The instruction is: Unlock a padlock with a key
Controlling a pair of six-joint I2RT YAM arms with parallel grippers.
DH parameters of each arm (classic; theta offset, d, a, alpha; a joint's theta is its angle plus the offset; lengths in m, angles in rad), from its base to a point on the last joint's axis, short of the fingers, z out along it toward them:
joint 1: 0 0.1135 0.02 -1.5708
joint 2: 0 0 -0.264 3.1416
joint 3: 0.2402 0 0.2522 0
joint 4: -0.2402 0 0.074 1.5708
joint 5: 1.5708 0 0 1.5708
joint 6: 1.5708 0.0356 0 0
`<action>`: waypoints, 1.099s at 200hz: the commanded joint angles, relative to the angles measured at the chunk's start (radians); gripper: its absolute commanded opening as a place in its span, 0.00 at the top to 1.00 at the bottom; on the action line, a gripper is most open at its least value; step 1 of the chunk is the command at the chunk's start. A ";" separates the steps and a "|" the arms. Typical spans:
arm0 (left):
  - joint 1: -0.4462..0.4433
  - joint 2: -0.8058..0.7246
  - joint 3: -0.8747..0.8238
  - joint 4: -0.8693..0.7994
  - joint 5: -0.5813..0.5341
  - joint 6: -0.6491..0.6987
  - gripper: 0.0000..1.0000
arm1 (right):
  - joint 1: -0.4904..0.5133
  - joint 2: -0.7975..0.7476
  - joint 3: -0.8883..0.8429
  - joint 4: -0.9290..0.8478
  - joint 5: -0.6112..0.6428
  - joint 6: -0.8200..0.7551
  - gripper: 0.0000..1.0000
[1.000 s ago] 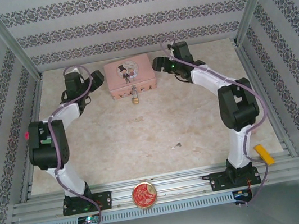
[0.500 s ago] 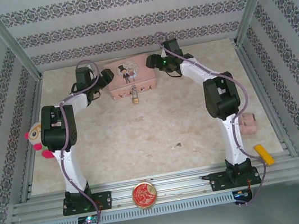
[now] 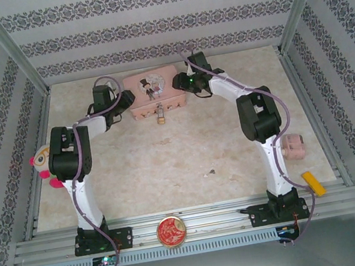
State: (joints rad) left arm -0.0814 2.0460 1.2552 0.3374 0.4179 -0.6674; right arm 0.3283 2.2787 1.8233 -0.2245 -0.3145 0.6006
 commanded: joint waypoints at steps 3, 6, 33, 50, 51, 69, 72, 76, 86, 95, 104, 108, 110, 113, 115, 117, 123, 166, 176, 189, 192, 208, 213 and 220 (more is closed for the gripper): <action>-0.060 -0.079 -0.093 0.037 0.095 -0.023 0.68 | 0.064 -0.096 -0.101 0.006 -0.069 0.019 0.55; -0.063 -0.087 -0.104 0.041 0.093 -0.026 0.69 | 0.065 -0.104 -0.113 0.009 -0.068 0.021 0.55; -0.086 -0.164 -0.205 0.066 0.077 -0.035 0.73 | 0.084 -0.188 -0.232 0.032 -0.051 0.038 0.58; -0.107 -0.215 -0.262 0.070 0.063 -0.041 0.75 | 0.096 -0.245 -0.321 0.041 -0.031 0.053 0.59; -0.110 -0.218 -0.266 0.070 0.062 -0.041 0.75 | 0.097 -0.248 -0.327 0.042 -0.030 0.054 0.59; -0.138 -0.279 -0.330 0.074 0.042 -0.056 0.77 | 0.111 -0.305 -0.416 0.056 -0.019 0.078 0.60; -0.142 -0.291 -0.344 0.077 0.036 -0.058 0.77 | 0.113 -0.314 -0.430 0.057 -0.021 0.081 0.60; -0.149 -0.307 -0.360 0.081 0.027 -0.063 0.77 | 0.116 -0.326 -0.450 0.057 -0.024 0.087 0.60; -0.163 -0.347 -0.406 0.097 0.006 -0.080 0.77 | 0.124 -0.357 -0.498 0.069 -0.028 0.100 0.60; -0.176 -0.383 -0.445 0.108 -0.013 -0.095 0.77 | 0.134 -0.387 -0.546 0.078 -0.020 0.110 0.60; -0.190 -0.417 -0.477 0.110 -0.032 -0.107 0.77 | 0.146 -0.418 -0.592 0.092 -0.006 0.119 0.60; -0.197 -0.430 -0.491 0.109 -0.041 -0.111 0.77 | 0.151 -0.430 -0.612 0.097 0.001 0.122 0.60; -0.201 -0.439 -0.497 0.109 -0.044 -0.113 0.77 | 0.153 -0.436 -0.622 0.099 0.005 0.123 0.60; -0.206 -0.449 -0.508 0.109 -0.053 -0.116 0.77 | 0.156 -0.445 -0.635 0.103 0.009 0.125 0.60; -0.210 -0.457 -0.514 0.109 -0.058 -0.118 0.77 | 0.159 -0.452 -0.644 0.104 0.013 0.125 0.60; -0.214 -0.465 -0.522 0.108 -0.064 -0.118 0.77 | 0.161 -0.457 -0.652 0.105 0.018 0.126 0.60; -0.225 -0.487 -0.540 0.106 -0.080 -0.125 0.77 | 0.167 -0.473 -0.671 0.106 0.028 0.129 0.60; -0.257 -0.626 -0.645 0.090 -0.171 -0.152 0.77 | 0.204 -0.567 -0.788 0.116 0.091 0.152 0.59; -0.256 -0.650 -0.652 0.082 -0.177 -0.156 0.77 | 0.217 -0.579 -0.800 0.114 0.099 0.155 0.59; -0.263 -0.680 -0.661 0.073 -0.183 -0.162 0.77 | 0.239 -0.593 -0.812 0.108 0.115 0.162 0.59; -0.265 -0.686 -0.663 0.069 -0.184 -0.162 0.77 | 0.242 -0.595 -0.815 0.108 0.118 0.163 0.58; -0.277 -0.717 -0.679 0.052 -0.195 -0.176 0.77 | 0.264 -0.617 -0.832 0.102 0.147 0.176 0.58; -0.280 -0.725 -0.685 0.048 -0.198 -0.184 0.77 | 0.270 -0.626 -0.839 0.101 0.156 0.179 0.58; -0.279 -0.734 -0.697 0.048 -0.199 -0.197 0.77 | 0.278 -0.639 -0.847 0.099 0.170 0.182 0.58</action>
State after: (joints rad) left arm -0.3058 1.3838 0.5594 0.3107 0.1741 -0.8177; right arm 0.5289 1.6752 1.0172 -0.0963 -0.1131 0.7399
